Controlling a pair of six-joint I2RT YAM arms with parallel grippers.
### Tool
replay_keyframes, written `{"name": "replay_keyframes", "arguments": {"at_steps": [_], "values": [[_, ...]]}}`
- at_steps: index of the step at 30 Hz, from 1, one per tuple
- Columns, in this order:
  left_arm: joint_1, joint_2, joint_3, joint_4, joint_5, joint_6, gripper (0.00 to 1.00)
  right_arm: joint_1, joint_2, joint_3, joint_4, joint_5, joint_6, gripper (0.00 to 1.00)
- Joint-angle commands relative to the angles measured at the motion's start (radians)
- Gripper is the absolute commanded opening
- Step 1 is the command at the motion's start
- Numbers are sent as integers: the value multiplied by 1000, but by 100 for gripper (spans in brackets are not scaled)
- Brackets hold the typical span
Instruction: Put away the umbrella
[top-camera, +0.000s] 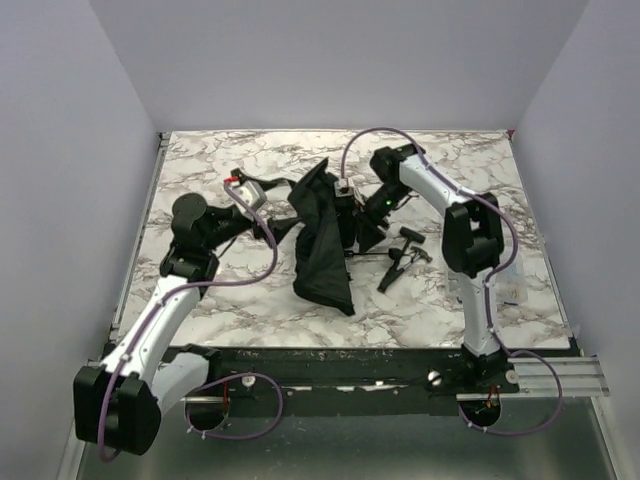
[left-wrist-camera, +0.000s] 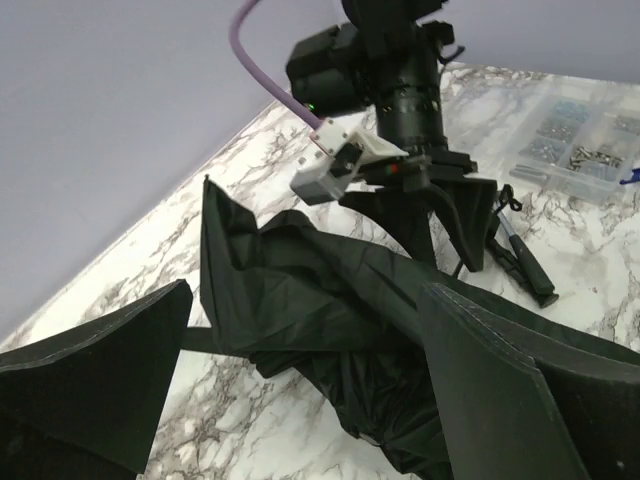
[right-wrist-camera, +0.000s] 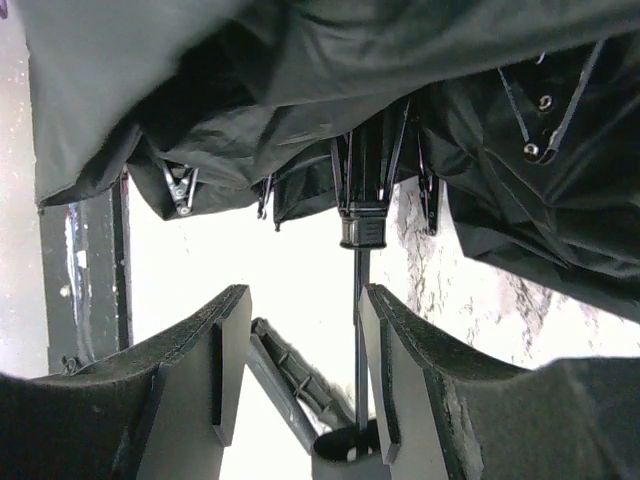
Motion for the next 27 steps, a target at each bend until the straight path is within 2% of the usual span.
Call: {"name": "replay_keyframes", "arguments": {"at_steps": [1, 6, 8, 11, 13, 15, 16, 18, 21, 24, 27], "values": [[-71, -75, 13, -210, -95, 190, 99, -10, -114, 7, -12, 47, -18, 55], [-60, -36, 110, -328, -203, -87, 99, -13, -286, -85, 66, 95, 19, 55], [-26, 22, 180, -383, -170, -195, 98, -13, -382, -153, 126, 94, 26, 54], [25, 127, 264, -392, -105, -344, 95, -6, -542, -302, 215, -39, -42, 51], [39, 201, 316, -369, -92, -410, 89, 54, -652, -424, 310, -112, -43, 48], [39, 304, 406, -381, -90, -433, 84, 197, -740, -525, 457, -42, 45, 41], [39, 366, 456, -410, -94, -442, 81, 268, -757, -560, 513, -8, 89, 38], [39, 486, 562, -461, -91, -455, 69, 349, -750, -594, 542, 17, 108, 30], [39, 636, 691, -512, -91, -484, 61, 463, -714, -646, 624, 115, 140, 23], [35, 743, 754, -525, -108, -494, 60, 553, -660, -694, 717, 265, 205, 21], [23, 835, 807, -554, -115, -479, 58, 568, -617, -718, 775, 336, 252, 19]]}}
